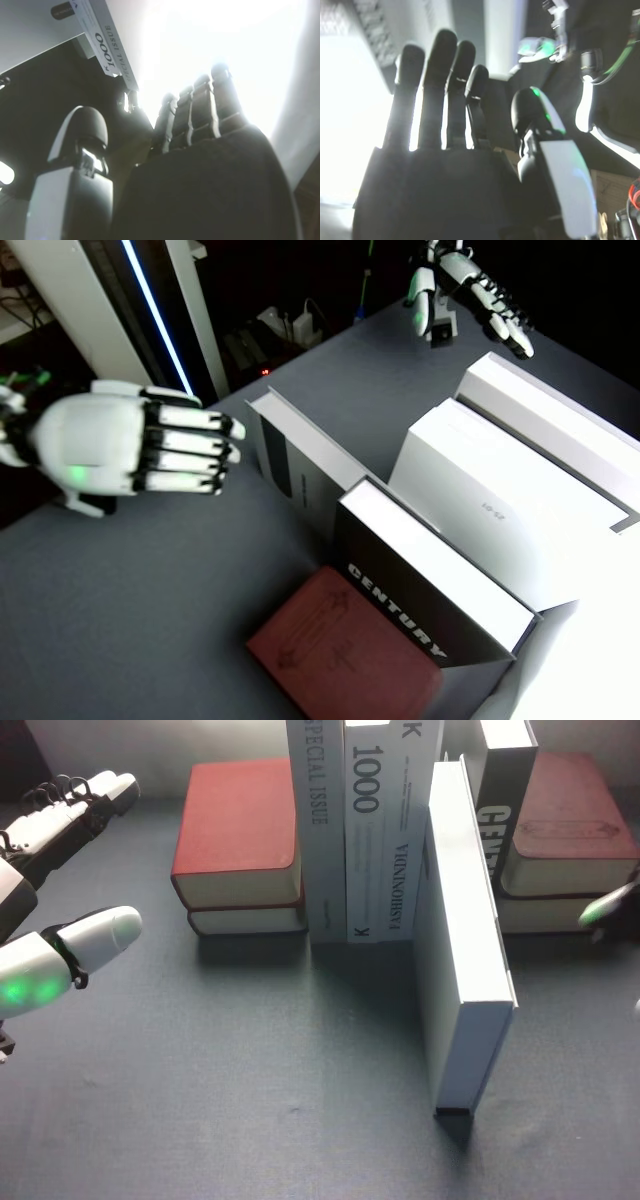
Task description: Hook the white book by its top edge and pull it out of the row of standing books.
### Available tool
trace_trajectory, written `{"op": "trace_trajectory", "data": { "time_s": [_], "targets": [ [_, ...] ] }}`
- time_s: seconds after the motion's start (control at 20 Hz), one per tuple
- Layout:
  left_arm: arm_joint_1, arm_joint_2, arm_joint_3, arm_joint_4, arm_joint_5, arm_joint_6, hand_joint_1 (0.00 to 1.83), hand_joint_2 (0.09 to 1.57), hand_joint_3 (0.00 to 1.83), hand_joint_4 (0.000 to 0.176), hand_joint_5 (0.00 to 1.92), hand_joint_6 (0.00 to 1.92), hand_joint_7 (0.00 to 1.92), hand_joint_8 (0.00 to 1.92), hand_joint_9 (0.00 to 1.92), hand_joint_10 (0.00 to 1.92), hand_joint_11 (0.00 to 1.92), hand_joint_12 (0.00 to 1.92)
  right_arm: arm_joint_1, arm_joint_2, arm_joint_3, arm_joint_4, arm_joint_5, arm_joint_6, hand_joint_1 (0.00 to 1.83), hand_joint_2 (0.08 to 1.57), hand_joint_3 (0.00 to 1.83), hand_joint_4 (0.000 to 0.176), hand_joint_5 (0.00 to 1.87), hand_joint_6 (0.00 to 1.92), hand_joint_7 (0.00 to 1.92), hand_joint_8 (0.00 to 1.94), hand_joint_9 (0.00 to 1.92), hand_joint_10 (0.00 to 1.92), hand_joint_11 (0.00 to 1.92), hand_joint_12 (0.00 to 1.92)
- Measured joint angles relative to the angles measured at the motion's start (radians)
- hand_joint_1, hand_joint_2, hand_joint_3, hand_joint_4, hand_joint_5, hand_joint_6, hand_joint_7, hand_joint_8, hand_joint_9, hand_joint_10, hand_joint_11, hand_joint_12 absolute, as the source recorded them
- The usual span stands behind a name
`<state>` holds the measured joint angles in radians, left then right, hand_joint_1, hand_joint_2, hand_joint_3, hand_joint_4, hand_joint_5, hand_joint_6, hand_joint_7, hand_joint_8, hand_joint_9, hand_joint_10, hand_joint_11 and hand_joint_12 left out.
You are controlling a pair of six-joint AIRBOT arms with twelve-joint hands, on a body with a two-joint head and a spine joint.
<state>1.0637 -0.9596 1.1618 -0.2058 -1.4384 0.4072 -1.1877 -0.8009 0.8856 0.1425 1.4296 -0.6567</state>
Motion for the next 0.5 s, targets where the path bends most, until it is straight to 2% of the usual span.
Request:
{"op": "trace_trajectory", "data": {
  "time_s": [0.05,0.1,0.15,0.2,0.25,0.3,0.35,0.4,0.45,0.5],
  "targets": [
    [0.000,0.002,-0.002,0.002,-0.003,0.005,0.40,1.39,0.00,0.000,0.03,0.00,0.00,0.00,0.00,0.00,0.00,0.04,-0.018,0.001,0.000,0.030,0.027,-0.007,0.17,1.57,0.04,0.000,0.01,0.61,0.18,0.32,0.04,0.80,0.00,1.48],
    [0.000,0.002,-0.003,0.001,-0.013,0.006,0.48,1.37,0.00,0.000,0.01,0.00,0.00,0.00,0.00,0.00,0.00,0.01,-0.035,0.003,0.000,0.061,0.045,-0.018,0.14,1.55,0.02,0.000,0.00,0.36,0.10,0.16,0.01,0.54,0.00,1.25],
    [0.000,0.003,-0.003,0.001,-0.017,0.007,0.52,1.38,0.00,0.013,0.00,0.00,0.00,0.00,0.00,0.00,0.00,0.00,-0.039,0.005,0.000,0.079,0.059,-0.023,0.10,1.55,0.01,0.000,0.00,0.18,0.06,0.07,0.00,0.39,0.00,1.10],
    [0.000,0.003,-0.003,-0.001,-0.021,0.007,0.64,1.39,0.00,0.039,0.00,0.00,0.00,0.00,0.00,0.00,0.00,0.00,-0.039,0.009,-0.002,0.095,0.084,-0.029,0.12,1.54,0.00,0.000,0.00,0.03,0.01,0.01,0.00,0.15,0.00,0.90],
    [0.000,0.003,-0.006,-0.002,-0.026,0.008,0.65,1.39,0.00,0.076,0.00,0.00,0.00,0.00,0.00,0.00,0.00,0.00,-0.039,0.015,-0.002,0.101,0.114,-0.037,0.17,1.51,0.00,0.000,0.00,0.01,0.00,0.00,0.00,0.03,0.00,0.59],
    [0.000,0.004,-0.010,-0.002,-0.032,0.010,0.62,1.39,0.00,0.096,0.00,0.00,0.00,0.00,0.00,0.00,0.00,0.00,-0.039,0.021,-0.002,0.105,0.132,-0.041,0.18,1.50,0.00,0.000,0.00,0.00,0.00,0.00,0.00,0.01,0.00,0.53],
    [0.000,0.008,-0.015,0.001,-0.039,0.016,0.57,1.42,0.01,0.085,0.00,0.00,0.00,0.00,0.00,0.00,0.00,0.00,-0.039,0.030,-0.002,0.109,0.151,-0.045,0.22,1.51,0.00,0.000,0.00,0.00,0.00,0.00,0.00,0.00,0.00,0.71],
    [0.000,0.028,-0.029,0.008,-0.052,0.032,0.56,1.46,0.01,0.052,0.00,0.00,0.00,0.00,0.00,0.00,0.00,0.00,-0.039,0.046,-0.005,0.118,0.177,-0.046,0.36,1.51,0.00,0.000,0.00,0.00,0.00,0.00,0.01,0.01,0.00,1.04],
    [0.000,0.043,-0.037,0.014,-0.080,0.044,0.49,1.47,0.01,0.033,0.00,0.00,0.00,0.00,0.00,0.00,0.00,0.00,-0.038,0.066,-0.011,0.126,0.192,-0.050,0.38,1.50,0.00,0.000,0.00,0.00,0.00,0.00,0.01,0.01,0.00,1.21],
    [0.000,0.056,-0.040,0.010,-0.129,0.055,0.49,1.46,0.00,0.029,0.00,0.00,0.00,0.00,0.00,0.00,0.00,0.00,-0.027,0.089,-0.011,0.123,0.197,-0.060,0.31,1.47,0.00,0.000,0.00,0.00,0.00,0.00,0.03,0.03,0.00,1.26]
  ]
}}
